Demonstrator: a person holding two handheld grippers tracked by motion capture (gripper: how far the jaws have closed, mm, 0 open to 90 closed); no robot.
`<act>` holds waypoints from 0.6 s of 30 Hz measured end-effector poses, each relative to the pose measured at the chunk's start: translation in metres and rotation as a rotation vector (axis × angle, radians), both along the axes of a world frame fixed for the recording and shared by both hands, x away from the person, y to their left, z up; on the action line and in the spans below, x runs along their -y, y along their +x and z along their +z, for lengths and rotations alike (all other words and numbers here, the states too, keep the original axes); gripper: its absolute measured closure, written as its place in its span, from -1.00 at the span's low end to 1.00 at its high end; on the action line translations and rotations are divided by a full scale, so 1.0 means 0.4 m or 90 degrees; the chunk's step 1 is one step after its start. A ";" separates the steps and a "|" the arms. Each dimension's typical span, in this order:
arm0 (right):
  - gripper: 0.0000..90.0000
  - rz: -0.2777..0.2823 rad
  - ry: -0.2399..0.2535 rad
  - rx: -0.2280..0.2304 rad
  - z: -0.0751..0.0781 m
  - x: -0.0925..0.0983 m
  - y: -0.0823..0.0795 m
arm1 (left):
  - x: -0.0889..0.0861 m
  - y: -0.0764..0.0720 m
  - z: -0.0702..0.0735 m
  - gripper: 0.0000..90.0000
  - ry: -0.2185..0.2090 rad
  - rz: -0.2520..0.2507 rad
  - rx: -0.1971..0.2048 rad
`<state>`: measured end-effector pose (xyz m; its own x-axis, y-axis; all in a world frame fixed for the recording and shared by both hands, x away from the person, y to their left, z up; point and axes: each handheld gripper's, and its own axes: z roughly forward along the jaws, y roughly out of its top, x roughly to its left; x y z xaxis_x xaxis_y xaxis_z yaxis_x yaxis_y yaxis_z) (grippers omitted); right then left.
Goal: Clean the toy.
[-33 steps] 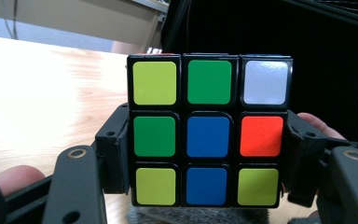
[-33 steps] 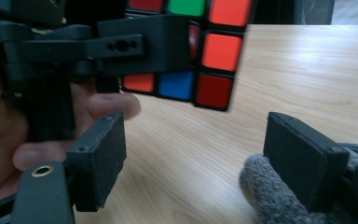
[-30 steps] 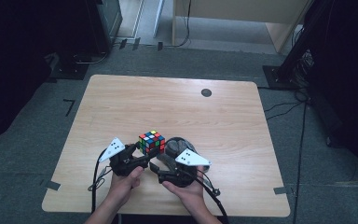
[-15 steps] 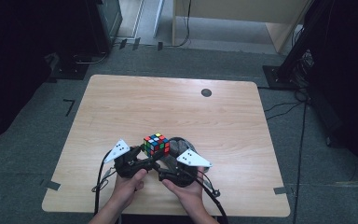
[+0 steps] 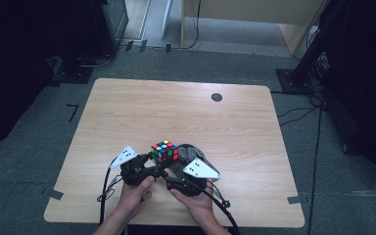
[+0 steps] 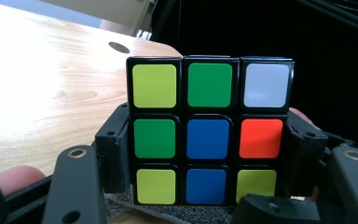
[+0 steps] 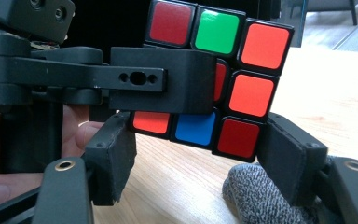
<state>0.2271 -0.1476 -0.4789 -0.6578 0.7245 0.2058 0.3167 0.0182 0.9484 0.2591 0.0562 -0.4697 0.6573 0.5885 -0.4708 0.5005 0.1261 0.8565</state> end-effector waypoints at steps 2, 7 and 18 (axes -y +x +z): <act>-0.29 -0.001 0.000 0.006 -0.002 0.000 -0.001 | 0.000 0.000 0.000 -0.25 -0.003 0.001 -0.002; -0.33 0.002 0.009 0.004 -0.004 0.002 0.003 | 0.005 -0.003 -0.003 -0.25 -0.020 -0.011 -0.008; -0.24 0.003 -0.016 0.028 0.001 0.004 -0.002 | -0.003 0.001 0.005 -0.29 -0.006 -0.025 0.008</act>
<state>0.2263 -0.1493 -0.4784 -0.6697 0.7257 0.1579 0.2746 0.0445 0.9605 0.2596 0.0575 -0.4677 0.6856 0.5577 -0.4679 0.4946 0.1147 0.8615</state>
